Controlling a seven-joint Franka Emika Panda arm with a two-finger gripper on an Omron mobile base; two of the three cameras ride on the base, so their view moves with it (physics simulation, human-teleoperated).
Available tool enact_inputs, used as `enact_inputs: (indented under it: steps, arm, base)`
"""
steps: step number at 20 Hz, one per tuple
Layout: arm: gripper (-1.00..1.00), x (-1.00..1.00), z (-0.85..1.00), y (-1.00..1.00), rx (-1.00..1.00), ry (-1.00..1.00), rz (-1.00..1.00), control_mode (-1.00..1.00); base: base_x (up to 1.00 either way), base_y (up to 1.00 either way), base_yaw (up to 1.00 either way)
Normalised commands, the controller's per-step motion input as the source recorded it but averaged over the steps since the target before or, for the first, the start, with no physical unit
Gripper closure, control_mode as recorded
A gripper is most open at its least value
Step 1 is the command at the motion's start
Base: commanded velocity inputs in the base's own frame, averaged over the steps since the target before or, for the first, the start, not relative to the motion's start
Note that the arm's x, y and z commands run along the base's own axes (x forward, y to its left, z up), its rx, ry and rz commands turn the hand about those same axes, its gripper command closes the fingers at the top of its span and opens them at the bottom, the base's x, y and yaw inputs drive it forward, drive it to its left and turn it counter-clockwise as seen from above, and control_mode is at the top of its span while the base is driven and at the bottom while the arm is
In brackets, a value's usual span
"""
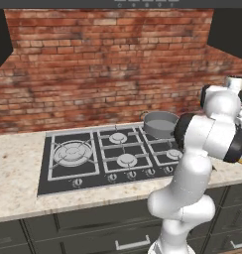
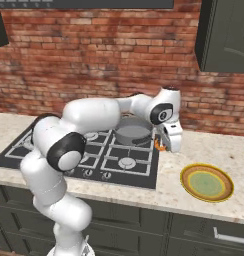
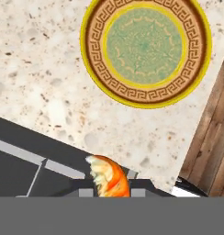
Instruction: Retrieve the frozen meat and place it in the pot on a burner. Then turn the burner on.
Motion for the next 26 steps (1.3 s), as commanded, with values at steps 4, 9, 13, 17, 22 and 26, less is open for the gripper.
enact_inputs:
  steps: [4, 9, 13, 17, 22, 26]
  arm:
    - [1.0, 0.64, 0.13, 0.77, 0.0, 0.0, -0.09, -1.0]
    - [1.0, 0.97, 0.04, 0.4, 0.0, 0.05, 0.0, -1.0]
    - [1.0, 0.89, 0.39, 0.12, 0.0, 0.1, 0.01, -1.0]
    - [1.0, 0.81, 0.37, 0.16, 0.0, 0.06, 0.03, -1.0]
    - [1.0, 0.71, -0.07, 0.52, 0.04, 0.0, 0.09, -1.0]
    - [1.0, 0.57, -0.29, 0.54, 0.1, 0.0, 0.18, -1.0]
  base:
    - [0.0, 0.0, 0.0]
    - [0.0, 0.0, 0.0]
    - [0.0, 0.0, 0.0]
    - [0.0, 0.0, 0.0]
    - [0.0, 0.0, 0.0]
    - [0.0, 0.0, 0.0]
